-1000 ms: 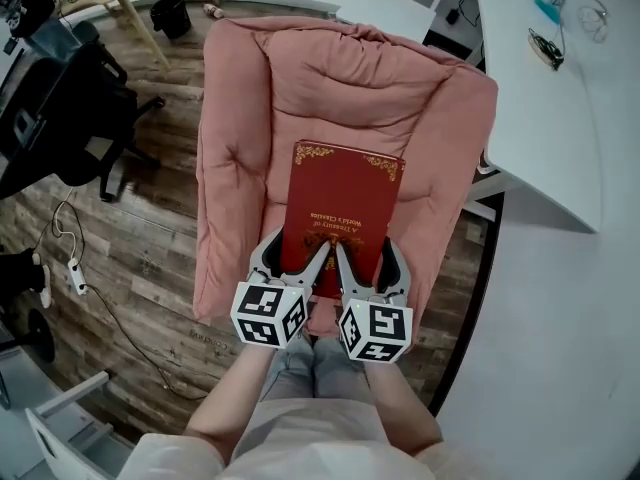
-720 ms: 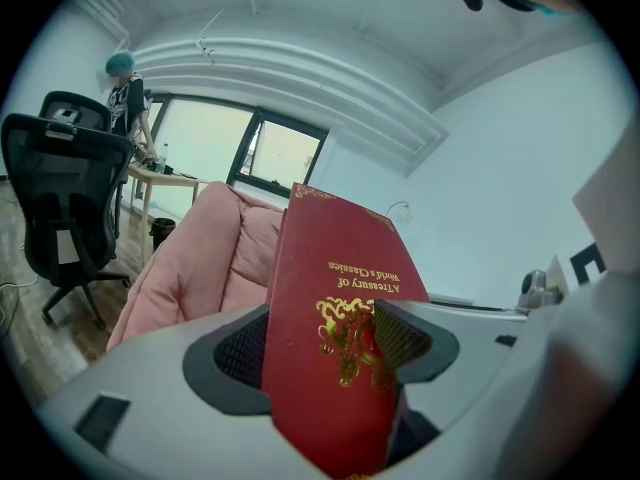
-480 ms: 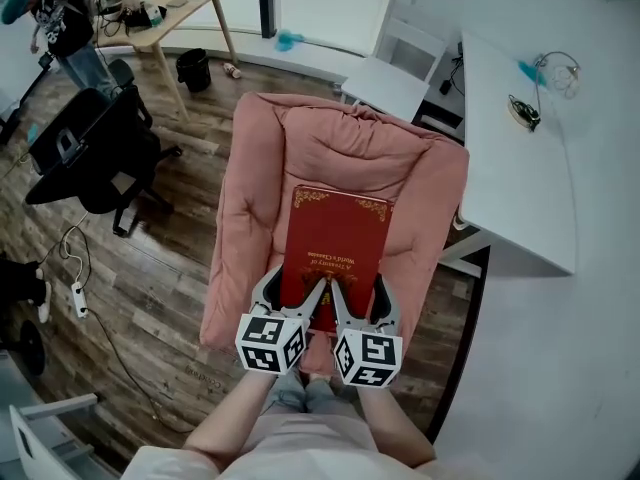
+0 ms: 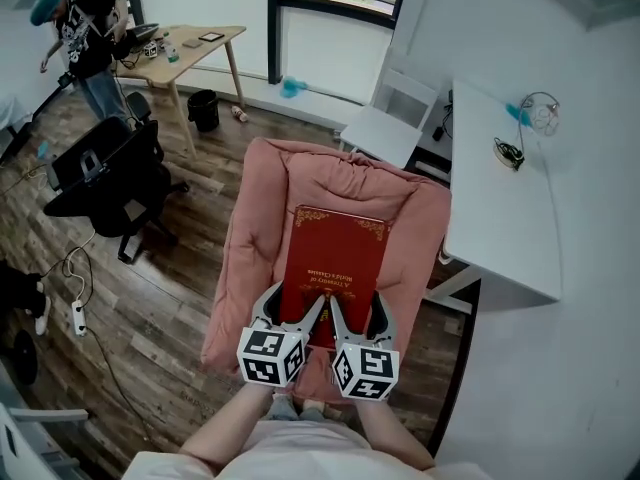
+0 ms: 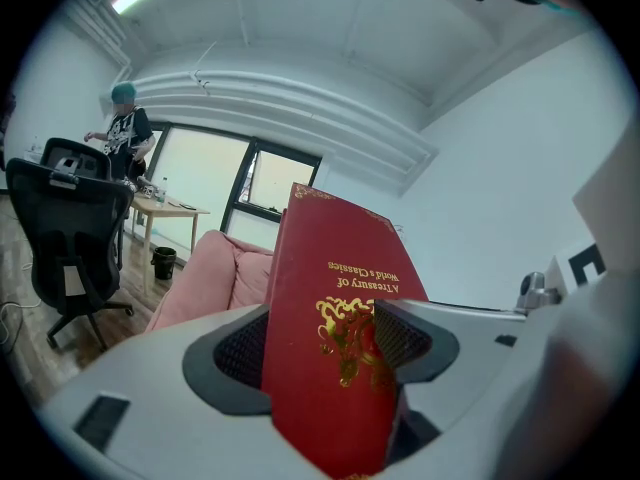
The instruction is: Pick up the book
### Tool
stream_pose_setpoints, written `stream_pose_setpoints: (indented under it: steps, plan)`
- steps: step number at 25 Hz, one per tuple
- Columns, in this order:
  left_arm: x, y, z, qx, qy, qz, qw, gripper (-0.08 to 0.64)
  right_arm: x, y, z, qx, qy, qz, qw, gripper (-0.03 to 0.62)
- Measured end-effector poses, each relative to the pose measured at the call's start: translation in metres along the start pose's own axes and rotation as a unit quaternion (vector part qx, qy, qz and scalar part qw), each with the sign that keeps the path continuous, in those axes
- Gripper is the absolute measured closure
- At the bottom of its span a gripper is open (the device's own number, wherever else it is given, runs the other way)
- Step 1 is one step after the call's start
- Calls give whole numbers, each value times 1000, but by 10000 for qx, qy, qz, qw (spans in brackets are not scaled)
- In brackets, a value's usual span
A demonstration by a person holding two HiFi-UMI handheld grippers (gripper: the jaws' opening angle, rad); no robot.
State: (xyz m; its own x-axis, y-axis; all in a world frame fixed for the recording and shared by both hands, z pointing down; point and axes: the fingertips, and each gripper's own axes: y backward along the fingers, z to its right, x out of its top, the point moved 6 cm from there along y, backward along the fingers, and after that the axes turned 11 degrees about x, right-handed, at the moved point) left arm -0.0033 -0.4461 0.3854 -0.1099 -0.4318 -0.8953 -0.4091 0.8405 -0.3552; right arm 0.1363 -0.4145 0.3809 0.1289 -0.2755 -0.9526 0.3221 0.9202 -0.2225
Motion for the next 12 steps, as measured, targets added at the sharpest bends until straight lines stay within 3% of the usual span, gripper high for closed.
stream_pose_setpoints:
  steps: [12]
  plan:
    - [13,16,24,22,-107,299,9995,249,19,22,5,79,42,269,9996,250]
